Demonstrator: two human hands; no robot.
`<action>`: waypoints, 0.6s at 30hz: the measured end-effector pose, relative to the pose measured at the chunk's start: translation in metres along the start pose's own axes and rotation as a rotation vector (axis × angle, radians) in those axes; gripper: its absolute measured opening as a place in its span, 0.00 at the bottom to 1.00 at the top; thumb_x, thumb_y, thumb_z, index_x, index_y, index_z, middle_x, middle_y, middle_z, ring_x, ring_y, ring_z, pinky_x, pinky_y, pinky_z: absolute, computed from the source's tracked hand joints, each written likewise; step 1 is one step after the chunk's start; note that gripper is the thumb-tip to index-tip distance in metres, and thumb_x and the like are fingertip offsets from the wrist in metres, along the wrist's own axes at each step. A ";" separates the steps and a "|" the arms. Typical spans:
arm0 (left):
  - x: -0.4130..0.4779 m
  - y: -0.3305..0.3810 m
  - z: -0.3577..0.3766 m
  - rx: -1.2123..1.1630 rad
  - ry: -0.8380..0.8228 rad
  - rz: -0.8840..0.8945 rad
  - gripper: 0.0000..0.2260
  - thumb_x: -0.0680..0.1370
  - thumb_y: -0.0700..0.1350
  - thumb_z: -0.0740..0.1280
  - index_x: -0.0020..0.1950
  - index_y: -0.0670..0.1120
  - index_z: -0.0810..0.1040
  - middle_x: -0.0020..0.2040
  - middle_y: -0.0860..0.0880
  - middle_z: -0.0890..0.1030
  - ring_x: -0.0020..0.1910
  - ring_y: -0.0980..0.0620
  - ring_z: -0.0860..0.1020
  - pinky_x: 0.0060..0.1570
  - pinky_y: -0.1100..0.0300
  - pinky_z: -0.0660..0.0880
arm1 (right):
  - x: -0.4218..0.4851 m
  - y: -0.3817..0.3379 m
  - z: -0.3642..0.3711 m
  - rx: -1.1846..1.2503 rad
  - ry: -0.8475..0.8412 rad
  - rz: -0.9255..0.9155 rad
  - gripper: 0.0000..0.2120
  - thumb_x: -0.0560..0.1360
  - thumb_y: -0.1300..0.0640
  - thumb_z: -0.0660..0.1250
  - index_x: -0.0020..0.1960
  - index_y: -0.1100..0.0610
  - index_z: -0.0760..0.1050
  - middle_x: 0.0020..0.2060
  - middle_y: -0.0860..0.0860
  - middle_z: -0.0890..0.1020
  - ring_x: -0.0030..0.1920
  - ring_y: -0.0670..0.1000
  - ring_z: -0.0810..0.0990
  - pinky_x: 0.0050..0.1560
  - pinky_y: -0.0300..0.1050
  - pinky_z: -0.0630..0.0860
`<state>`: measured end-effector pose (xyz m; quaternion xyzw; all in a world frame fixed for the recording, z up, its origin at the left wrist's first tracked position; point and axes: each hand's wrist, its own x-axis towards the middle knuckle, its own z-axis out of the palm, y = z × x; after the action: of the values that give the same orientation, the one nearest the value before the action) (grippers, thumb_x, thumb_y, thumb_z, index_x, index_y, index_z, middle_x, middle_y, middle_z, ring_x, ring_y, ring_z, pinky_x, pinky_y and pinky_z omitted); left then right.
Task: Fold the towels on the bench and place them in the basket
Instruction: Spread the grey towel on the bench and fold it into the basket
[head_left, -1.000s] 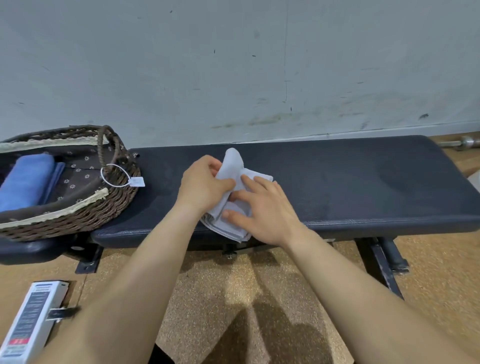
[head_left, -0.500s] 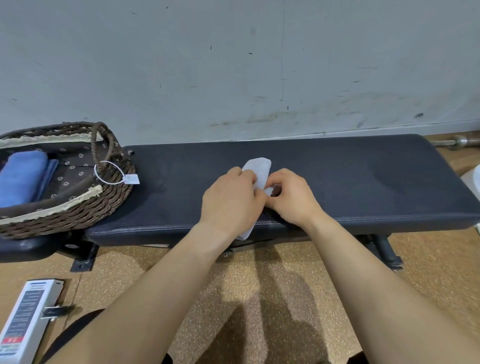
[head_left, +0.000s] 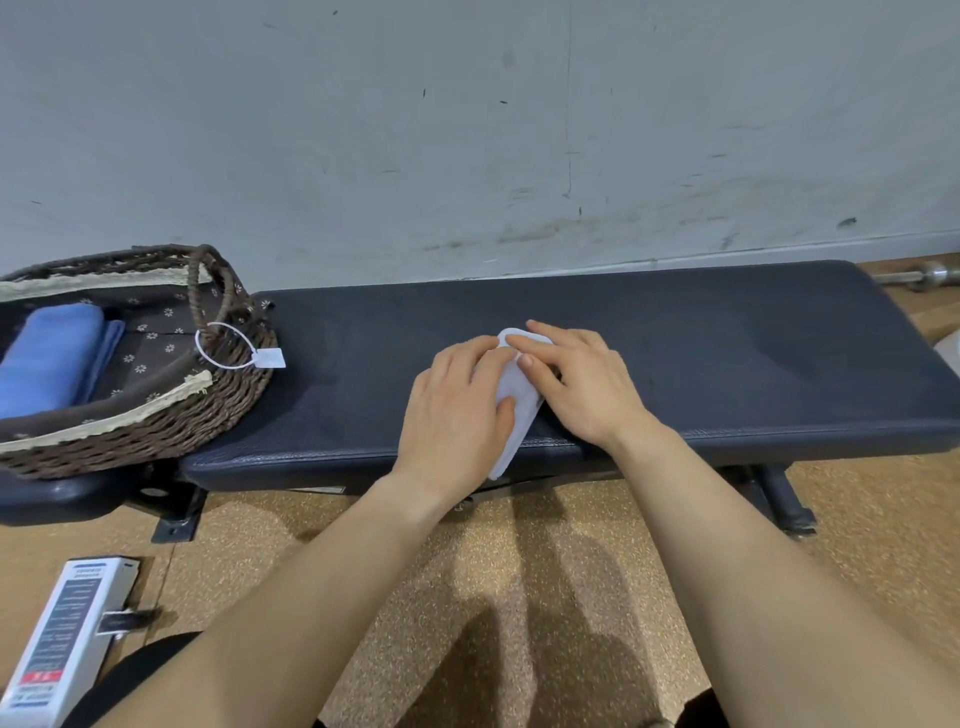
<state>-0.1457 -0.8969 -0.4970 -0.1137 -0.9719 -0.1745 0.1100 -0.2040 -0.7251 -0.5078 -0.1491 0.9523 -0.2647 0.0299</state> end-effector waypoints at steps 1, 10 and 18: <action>-0.002 -0.004 0.002 0.012 -0.061 0.010 0.21 0.82 0.48 0.59 0.76 0.49 0.66 0.76 0.50 0.67 0.73 0.49 0.66 0.68 0.51 0.68 | 0.000 0.001 0.002 -0.009 0.003 0.001 0.19 0.84 0.41 0.52 0.72 0.35 0.69 0.76 0.39 0.65 0.74 0.51 0.62 0.70 0.54 0.60; -0.006 -0.010 0.003 0.128 -0.325 -0.037 0.25 0.85 0.55 0.42 0.81 0.54 0.44 0.82 0.51 0.45 0.80 0.49 0.50 0.76 0.44 0.49 | 0.003 -0.010 -0.008 -0.009 -0.034 -0.006 0.21 0.81 0.44 0.62 0.73 0.37 0.68 0.78 0.43 0.61 0.75 0.55 0.57 0.72 0.57 0.61; -0.001 -0.009 -0.017 -0.017 -0.316 -0.287 0.37 0.78 0.65 0.59 0.80 0.49 0.50 0.72 0.48 0.69 0.72 0.42 0.64 0.69 0.48 0.64 | 0.044 -0.049 -0.060 -0.442 -0.598 -0.126 0.37 0.77 0.55 0.67 0.79 0.39 0.54 0.73 0.45 0.67 0.69 0.57 0.62 0.69 0.54 0.66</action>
<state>-0.1443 -0.9112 -0.4849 -0.0010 -0.9817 -0.1768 -0.0708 -0.2414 -0.7481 -0.4301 -0.2810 0.9246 0.0011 0.2572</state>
